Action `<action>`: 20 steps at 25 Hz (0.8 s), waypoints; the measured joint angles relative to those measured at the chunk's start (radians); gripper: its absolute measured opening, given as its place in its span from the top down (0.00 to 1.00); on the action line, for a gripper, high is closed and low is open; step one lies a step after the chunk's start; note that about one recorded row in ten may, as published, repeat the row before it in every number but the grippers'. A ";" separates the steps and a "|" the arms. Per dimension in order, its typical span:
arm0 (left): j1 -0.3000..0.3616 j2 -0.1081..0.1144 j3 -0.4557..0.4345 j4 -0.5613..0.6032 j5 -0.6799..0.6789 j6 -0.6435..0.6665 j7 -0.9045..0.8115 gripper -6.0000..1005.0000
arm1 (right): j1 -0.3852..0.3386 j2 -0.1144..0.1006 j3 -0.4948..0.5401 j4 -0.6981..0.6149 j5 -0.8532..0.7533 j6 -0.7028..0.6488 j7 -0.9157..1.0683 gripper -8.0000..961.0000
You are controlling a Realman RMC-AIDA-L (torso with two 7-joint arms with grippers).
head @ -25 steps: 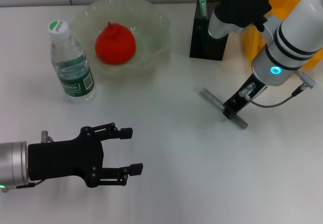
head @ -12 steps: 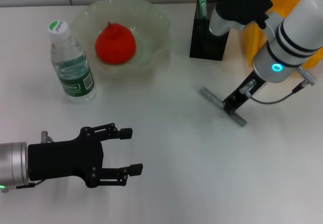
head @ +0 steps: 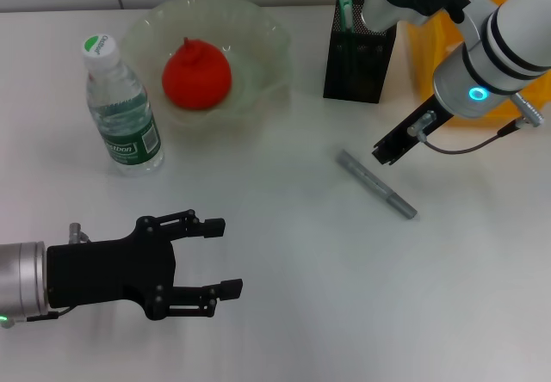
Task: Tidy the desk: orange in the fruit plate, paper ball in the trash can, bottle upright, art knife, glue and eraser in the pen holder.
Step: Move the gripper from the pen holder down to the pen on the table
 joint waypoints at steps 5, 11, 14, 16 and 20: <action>0.000 0.000 0.000 -0.001 0.002 0.000 0.000 0.16 | 0.004 -0.002 0.000 -0.002 0.059 -0.014 -0.010 0.92; 0.006 0.000 0.000 -0.001 0.001 0.000 -0.002 0.16 | 0.018 -0.003 -0.004 -0.075 0.065 0.030 -0.016 0.70; 0.008 -0.001 0.000 -0.001 0.000 0.000 -0.002 0.16 | 0.023 -0.003 -0.011 -0.105 0.059 0.055 -0.016 0.60; 0.009 -0.001 0.000 -0.001 0.000 0.000 -0.002 0.16 | 0.024 -0.002 -0.013 -0.115 0.059 0.066 -0.017 0.54; 0.011 -0.002 0.000 -0.001 0.000 0.000 -0.002 0.16 | 0.020 0.000 -0.013 -0.126 0.059 0.075 -0.018 0.52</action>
